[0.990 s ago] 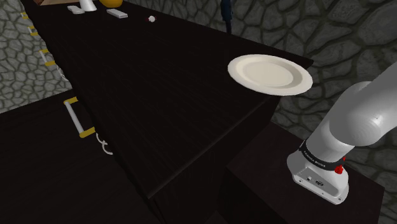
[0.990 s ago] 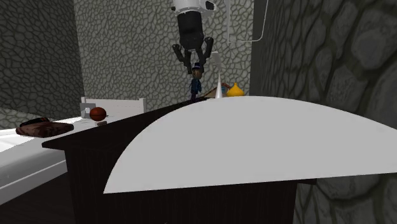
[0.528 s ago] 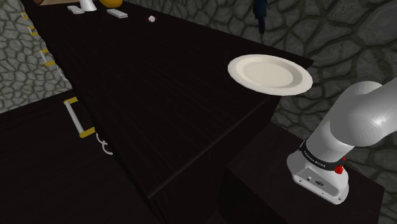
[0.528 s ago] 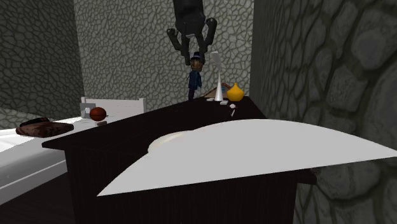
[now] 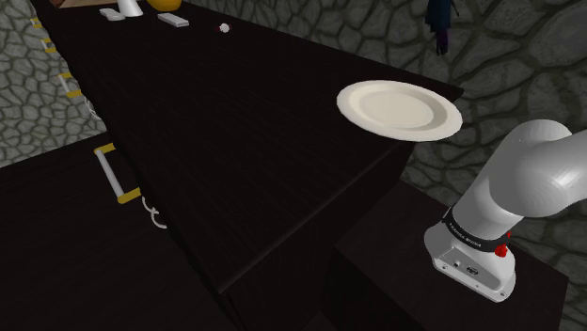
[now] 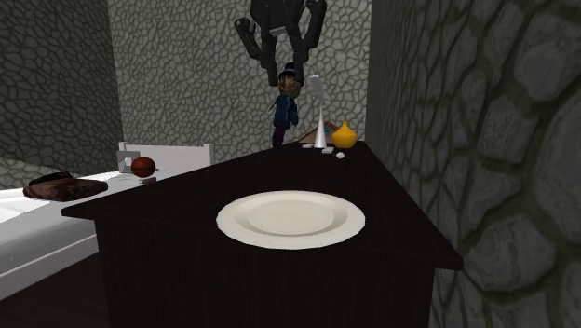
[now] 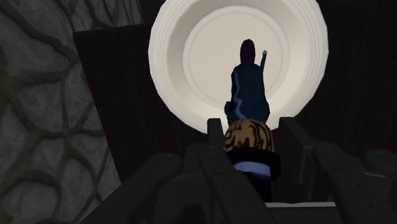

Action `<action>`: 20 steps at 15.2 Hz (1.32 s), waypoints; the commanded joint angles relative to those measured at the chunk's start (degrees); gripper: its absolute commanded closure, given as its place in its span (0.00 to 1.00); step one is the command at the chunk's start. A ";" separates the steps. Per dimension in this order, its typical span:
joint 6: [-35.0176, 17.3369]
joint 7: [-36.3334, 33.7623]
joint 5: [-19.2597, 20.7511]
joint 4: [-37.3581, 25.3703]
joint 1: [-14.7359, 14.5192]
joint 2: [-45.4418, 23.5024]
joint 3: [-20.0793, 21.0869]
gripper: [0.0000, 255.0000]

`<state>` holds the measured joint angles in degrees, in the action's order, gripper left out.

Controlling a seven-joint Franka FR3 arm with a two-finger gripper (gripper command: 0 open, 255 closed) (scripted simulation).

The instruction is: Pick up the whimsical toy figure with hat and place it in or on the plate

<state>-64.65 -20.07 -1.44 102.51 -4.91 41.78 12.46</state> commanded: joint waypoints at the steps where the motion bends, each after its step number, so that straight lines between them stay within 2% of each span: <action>1: -1.01 0.16 -0.10 2.45 -0.21 1.42 -0.24 1.00; 14: -9.50 -0.10 -1.18 17.86 -1.31 8.33 -0.10 1.00; 15: -8.90 -0.07 -1.10 16.84 -1.23 7.90 -0.14 1.00; 16: -8.90 -0.07 -1.10 16.84 -1.23 7.90 -0.14 0.00; 20: -17.40 8.67 3.04 25.62 -4.42 8.95 -1.22 0.00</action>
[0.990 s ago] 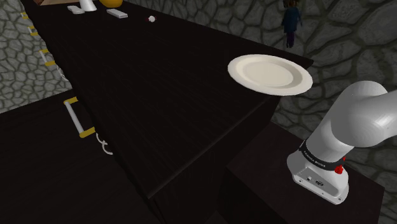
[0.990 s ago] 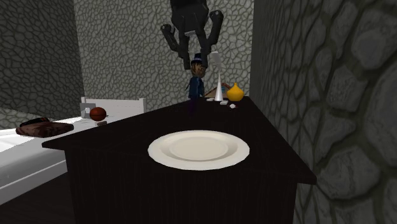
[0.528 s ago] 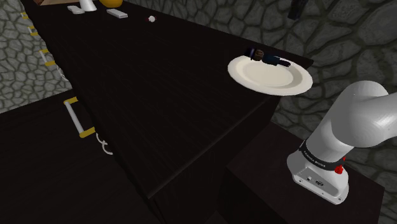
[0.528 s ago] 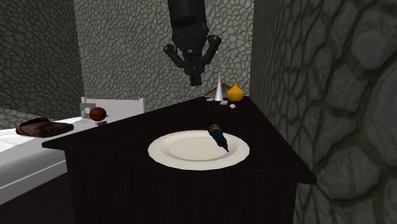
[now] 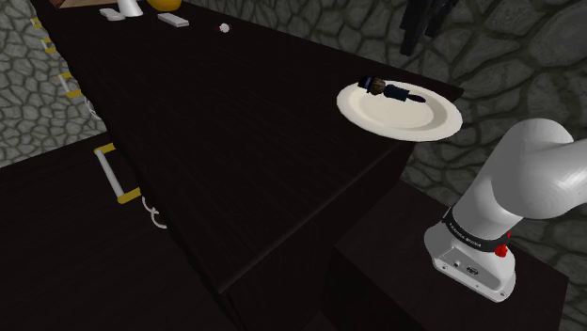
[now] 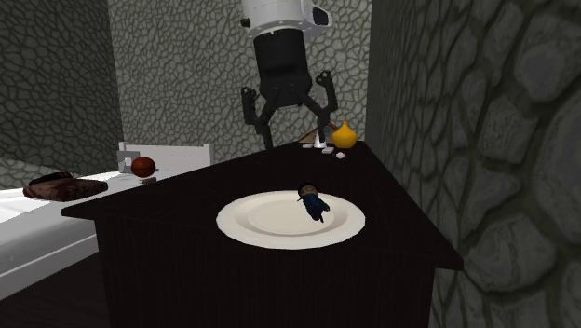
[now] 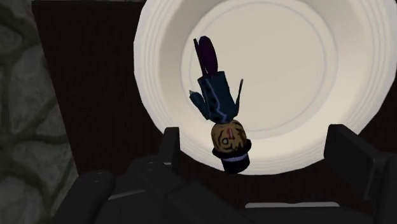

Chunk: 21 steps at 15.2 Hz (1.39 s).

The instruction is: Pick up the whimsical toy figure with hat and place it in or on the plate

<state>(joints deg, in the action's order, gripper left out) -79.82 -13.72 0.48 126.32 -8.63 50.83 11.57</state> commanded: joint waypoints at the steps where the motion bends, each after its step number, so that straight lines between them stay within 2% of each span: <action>1: -4.44 4.39 2.17 3.86 -1.43 -0.01 -0.65 0.00; 4: -11.23 10.32 5.29 9.54 -3.41 -0.21 -1.71 0.00; 11: -16.23 10.28 5.64 15.55 -3.47 0.83 -2.33 0.00; 20: -16.64 10.28 5.68 16.02 -3.47 0.89 -2.38 0.00; 21: -16.64 10.28 5.68 16.02 -3.47 0.89 -2.38 1.00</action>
